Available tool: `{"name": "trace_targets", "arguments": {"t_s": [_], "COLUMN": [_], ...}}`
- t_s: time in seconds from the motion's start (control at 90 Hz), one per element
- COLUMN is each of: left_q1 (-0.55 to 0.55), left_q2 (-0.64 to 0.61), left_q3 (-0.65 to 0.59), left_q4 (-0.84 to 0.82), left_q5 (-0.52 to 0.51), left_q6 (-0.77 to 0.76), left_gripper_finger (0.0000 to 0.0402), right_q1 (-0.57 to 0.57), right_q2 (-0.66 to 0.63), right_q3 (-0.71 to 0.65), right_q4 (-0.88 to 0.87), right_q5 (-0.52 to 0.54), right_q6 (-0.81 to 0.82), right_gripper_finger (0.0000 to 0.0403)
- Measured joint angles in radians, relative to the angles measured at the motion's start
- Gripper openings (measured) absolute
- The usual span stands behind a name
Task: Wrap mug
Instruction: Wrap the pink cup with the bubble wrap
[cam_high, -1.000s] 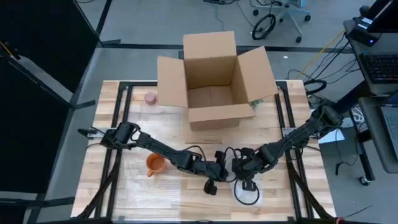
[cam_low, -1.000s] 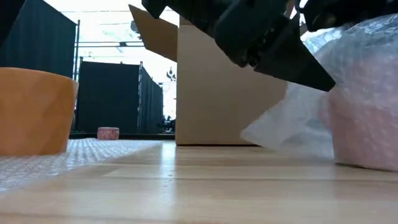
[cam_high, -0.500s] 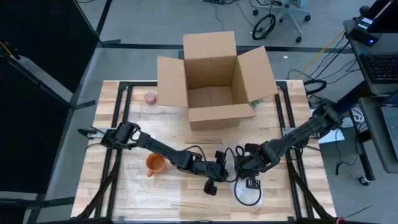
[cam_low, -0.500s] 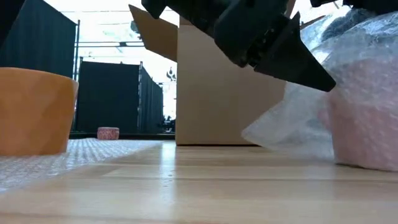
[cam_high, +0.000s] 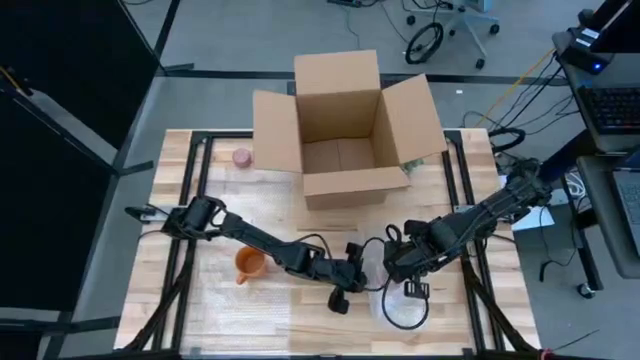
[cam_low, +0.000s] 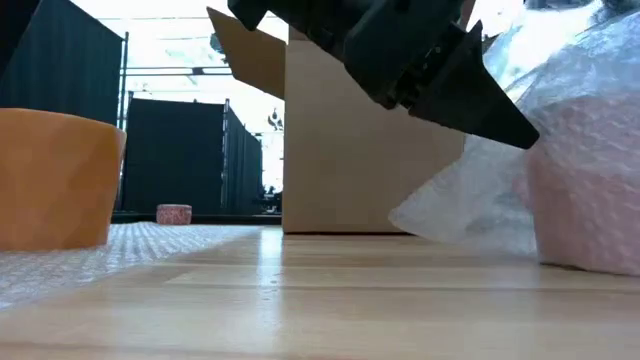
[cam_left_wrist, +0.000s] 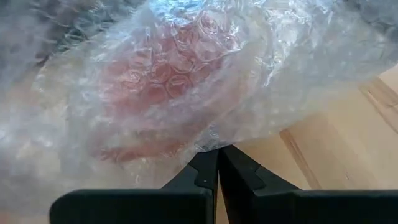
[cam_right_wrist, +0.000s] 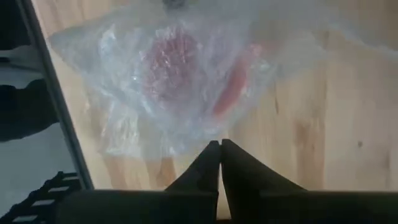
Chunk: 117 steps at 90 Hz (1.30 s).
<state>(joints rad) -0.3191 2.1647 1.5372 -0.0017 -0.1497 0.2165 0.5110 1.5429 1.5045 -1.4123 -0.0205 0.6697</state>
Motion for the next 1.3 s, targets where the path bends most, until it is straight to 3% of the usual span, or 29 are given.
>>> {"name": "trace_targets", "arguments": {"t_s": [0.156,0.289,0.467,0.811,1.044,1.3], "left_q1": [0.000,0.000,0.000,0.000,0.000,0.000], "left_q2": [0.000,0.000,0.000,0.000,0.000,0.000], "left_q3": [0.000,0.000,-0.002,-0.002,-0.002,-0.002], "left_q4": [0.001,0.002,-0.004,0.003,0.000,0.002], "left_q5": [0.000,0.000,0.000,0.000,0.000,0.000], "left_q6": [0.002,0.002,0.000,0.000,0.000,0.001], "left_gripper_finger": [0.0000,0.0000,0.0000,0.0000,0.0000,0.0000], "right_q1": [0.000,0.007,0.008,0.030,0.044,0.042], "right_q2": [0.000,-0.001,0.032,0.039,0.038,0.028], "right_q3": [0.085,0.080,-0.070,-0.287,-0.437,-0.626], "right_q4": [-0.007,0.207,0.403,0.437,0.652,0.838], "right_q5": [0.070,0.177,0.179,0.152,0.094,0.099], "right_q6": [-0.021,-0.119,-0.192,-0.020,0.023,0.098], "right_gripper_finger": [0.0000,0.0000,0.0000,0.0000,0.0000,0.0000]}}
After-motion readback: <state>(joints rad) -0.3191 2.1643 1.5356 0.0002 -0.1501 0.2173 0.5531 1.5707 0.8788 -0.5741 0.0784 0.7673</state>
